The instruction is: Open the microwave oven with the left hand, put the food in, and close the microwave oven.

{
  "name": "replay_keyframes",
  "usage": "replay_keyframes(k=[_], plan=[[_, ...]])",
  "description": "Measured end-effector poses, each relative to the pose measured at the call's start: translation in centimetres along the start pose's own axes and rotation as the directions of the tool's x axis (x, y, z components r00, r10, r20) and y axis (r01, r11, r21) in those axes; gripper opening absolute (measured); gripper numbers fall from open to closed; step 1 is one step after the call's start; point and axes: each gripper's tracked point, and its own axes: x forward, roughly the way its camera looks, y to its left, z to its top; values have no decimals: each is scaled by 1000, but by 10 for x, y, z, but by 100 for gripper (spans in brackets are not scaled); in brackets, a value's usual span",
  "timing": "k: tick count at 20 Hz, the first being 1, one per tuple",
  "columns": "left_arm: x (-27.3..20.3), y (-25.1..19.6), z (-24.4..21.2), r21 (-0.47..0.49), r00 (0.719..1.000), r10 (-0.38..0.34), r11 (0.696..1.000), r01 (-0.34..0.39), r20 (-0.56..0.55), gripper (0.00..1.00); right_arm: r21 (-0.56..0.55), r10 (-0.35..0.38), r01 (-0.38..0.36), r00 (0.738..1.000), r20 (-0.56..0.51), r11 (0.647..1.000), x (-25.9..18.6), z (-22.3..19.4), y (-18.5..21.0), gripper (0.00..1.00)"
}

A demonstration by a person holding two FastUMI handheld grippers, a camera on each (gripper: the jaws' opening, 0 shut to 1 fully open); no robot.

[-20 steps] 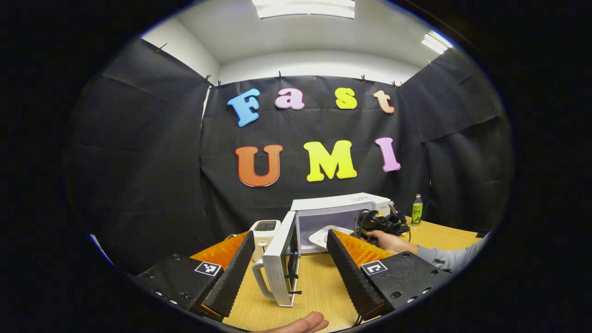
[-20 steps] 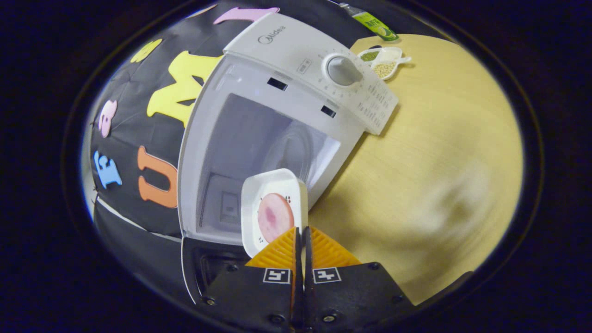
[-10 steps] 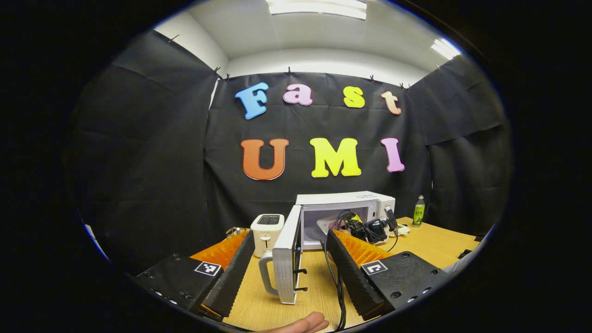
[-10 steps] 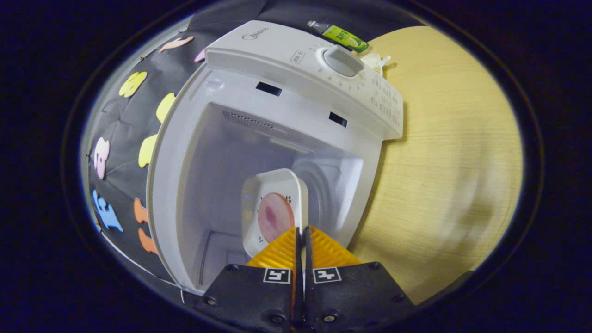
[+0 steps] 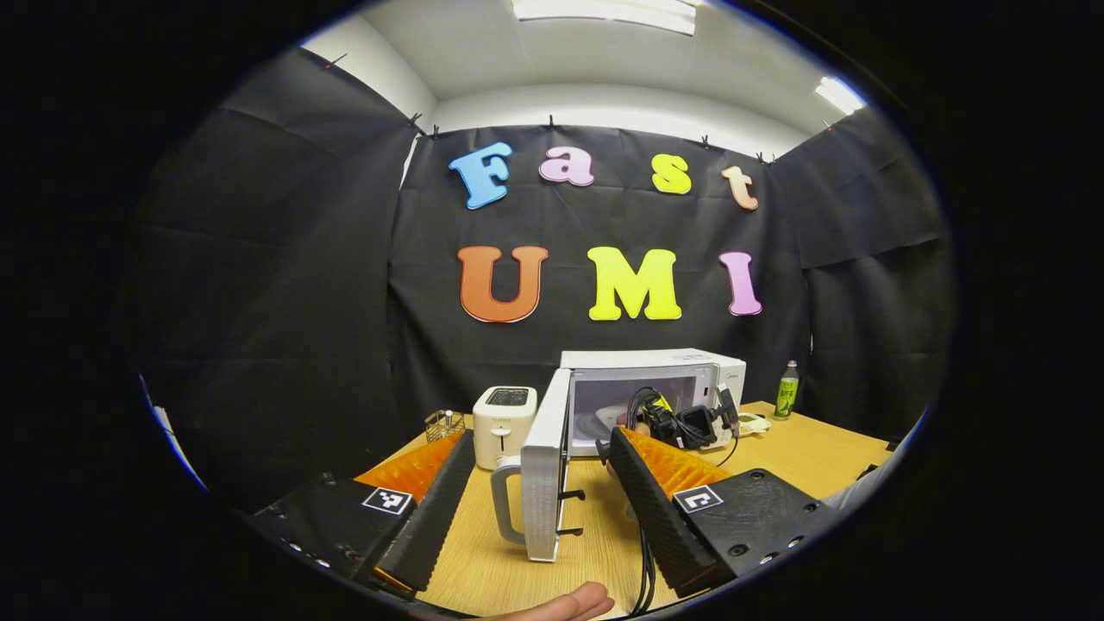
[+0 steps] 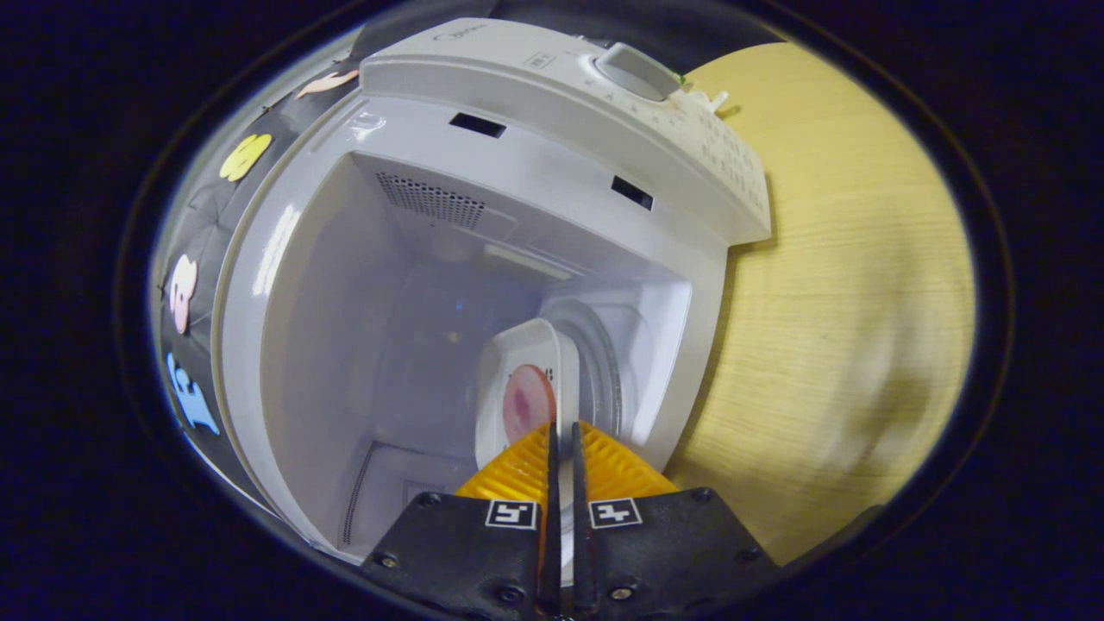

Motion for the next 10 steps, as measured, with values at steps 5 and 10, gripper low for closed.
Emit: replay_keyframes(k=[5,10], plan=[[-3,6,0,-2,999,38,999,-38,28,94,-25,123,-124,991,-59,992,0,-7,17,21],[-7,15,-12,-41,998,61,997,-61,11,94,-293,218,-219,975,-36,931,-20,9,36,99]])
